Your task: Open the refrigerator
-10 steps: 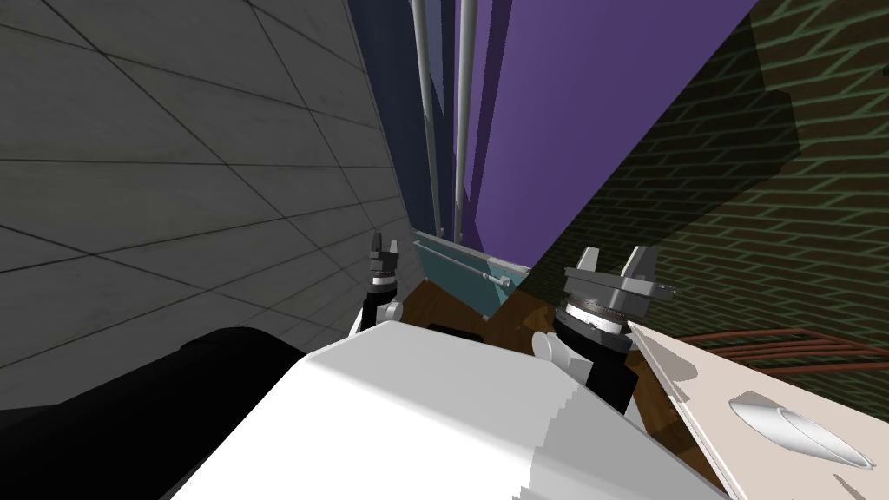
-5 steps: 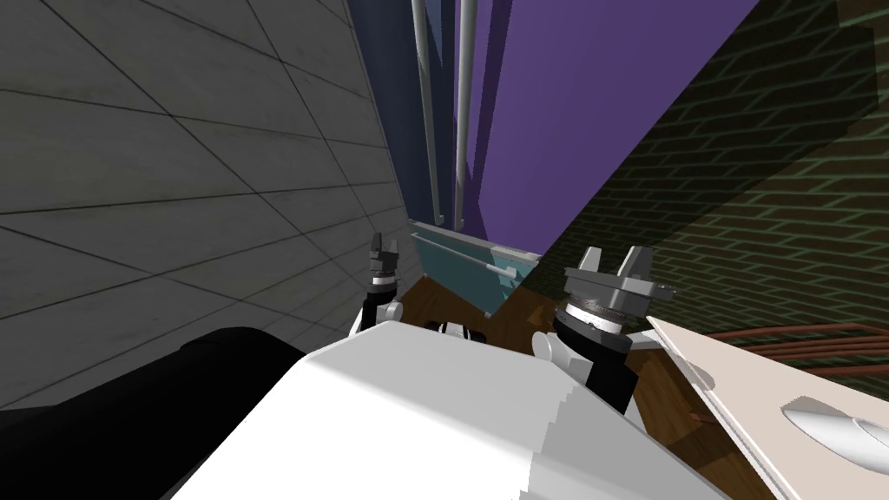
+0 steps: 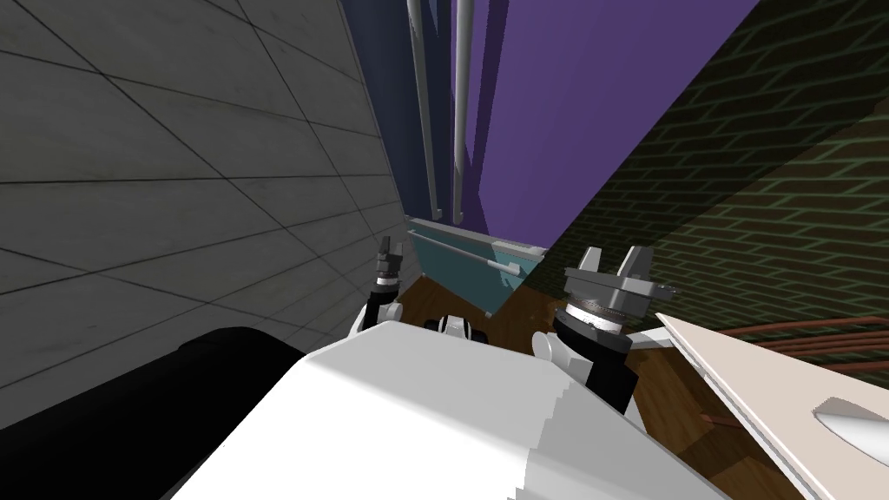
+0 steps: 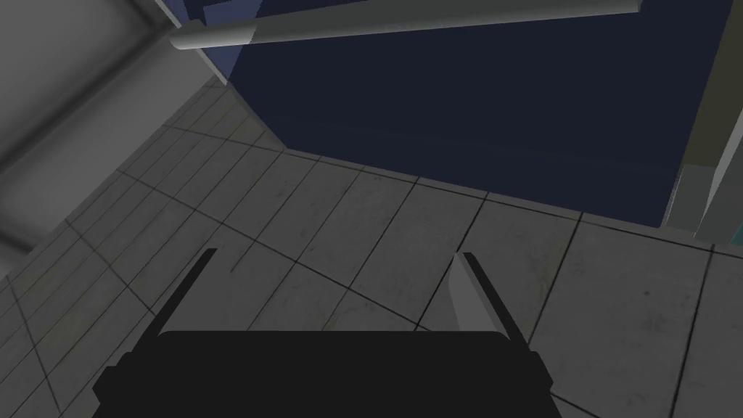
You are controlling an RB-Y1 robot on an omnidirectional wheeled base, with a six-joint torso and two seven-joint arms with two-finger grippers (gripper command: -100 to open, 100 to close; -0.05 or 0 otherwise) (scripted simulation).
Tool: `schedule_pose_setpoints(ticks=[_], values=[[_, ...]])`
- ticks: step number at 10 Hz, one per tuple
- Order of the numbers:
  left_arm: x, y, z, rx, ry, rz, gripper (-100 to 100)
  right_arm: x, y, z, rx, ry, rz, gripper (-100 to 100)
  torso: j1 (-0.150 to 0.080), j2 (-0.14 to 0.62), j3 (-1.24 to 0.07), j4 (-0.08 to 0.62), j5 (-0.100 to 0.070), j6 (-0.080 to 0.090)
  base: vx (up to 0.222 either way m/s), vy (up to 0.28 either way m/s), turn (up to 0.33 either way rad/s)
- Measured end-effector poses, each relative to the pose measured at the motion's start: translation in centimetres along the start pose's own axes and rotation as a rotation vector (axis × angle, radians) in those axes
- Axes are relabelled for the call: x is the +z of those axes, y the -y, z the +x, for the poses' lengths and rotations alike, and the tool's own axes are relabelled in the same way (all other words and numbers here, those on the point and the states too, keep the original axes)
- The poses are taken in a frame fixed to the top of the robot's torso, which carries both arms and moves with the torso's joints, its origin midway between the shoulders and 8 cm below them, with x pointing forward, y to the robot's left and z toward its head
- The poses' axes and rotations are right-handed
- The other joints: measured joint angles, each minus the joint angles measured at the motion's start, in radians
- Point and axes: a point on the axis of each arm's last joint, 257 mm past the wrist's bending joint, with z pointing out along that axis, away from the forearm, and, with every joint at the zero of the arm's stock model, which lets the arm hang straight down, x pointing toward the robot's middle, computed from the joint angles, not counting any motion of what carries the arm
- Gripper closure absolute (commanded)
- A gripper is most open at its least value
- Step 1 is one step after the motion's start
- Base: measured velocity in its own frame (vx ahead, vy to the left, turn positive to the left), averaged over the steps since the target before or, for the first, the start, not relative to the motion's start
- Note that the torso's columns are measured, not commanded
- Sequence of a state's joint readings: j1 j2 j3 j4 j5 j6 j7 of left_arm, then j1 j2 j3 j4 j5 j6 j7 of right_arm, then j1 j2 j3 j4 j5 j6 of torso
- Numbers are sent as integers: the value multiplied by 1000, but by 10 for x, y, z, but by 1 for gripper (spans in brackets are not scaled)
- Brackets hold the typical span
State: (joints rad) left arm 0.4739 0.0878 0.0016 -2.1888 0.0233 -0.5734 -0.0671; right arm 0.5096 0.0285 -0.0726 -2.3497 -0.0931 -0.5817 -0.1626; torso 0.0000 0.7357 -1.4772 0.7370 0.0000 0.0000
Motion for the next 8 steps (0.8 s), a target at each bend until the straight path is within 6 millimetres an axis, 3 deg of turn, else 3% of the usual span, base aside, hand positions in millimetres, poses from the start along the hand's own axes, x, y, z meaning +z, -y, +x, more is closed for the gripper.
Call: schedule_pose_setpoints(ticks=[8], values=[[-24, -50, 25, 32, -88, -54, -100, 0, 0, 0, 0, 0, 0, 0, 0, 2, 1, 1, 0, 0, 74, 15, -54]])
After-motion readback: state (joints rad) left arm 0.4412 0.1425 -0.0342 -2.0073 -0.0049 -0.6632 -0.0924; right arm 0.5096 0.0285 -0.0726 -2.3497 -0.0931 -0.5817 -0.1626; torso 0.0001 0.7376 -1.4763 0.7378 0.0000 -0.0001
